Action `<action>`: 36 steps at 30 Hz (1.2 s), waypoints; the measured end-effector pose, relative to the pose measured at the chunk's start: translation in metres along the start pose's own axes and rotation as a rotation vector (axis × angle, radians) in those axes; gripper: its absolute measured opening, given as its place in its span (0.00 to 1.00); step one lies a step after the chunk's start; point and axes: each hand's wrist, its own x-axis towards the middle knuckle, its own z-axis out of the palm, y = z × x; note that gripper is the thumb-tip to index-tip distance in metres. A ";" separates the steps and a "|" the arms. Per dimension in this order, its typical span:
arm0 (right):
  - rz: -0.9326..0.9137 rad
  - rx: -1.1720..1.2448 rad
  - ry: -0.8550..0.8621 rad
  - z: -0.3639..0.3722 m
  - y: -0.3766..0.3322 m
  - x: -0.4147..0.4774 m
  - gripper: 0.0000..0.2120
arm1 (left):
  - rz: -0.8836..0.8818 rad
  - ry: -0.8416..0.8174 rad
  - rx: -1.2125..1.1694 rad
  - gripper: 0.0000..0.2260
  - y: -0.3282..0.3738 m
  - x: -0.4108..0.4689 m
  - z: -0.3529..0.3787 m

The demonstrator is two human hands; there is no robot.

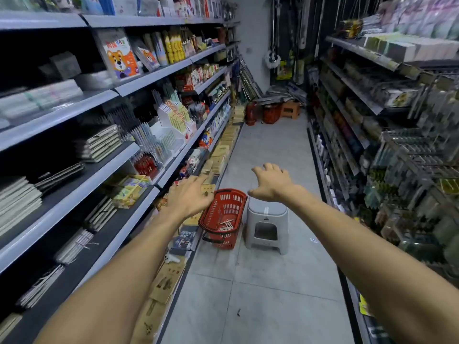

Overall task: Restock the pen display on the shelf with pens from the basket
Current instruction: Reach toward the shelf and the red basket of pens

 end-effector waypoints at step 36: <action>-0.320 -0.097 -0.171 0.044 0.178 0.447 0.48 | -0.355 -0.062 0.030 0.36 0.052 0.415 0.111</action>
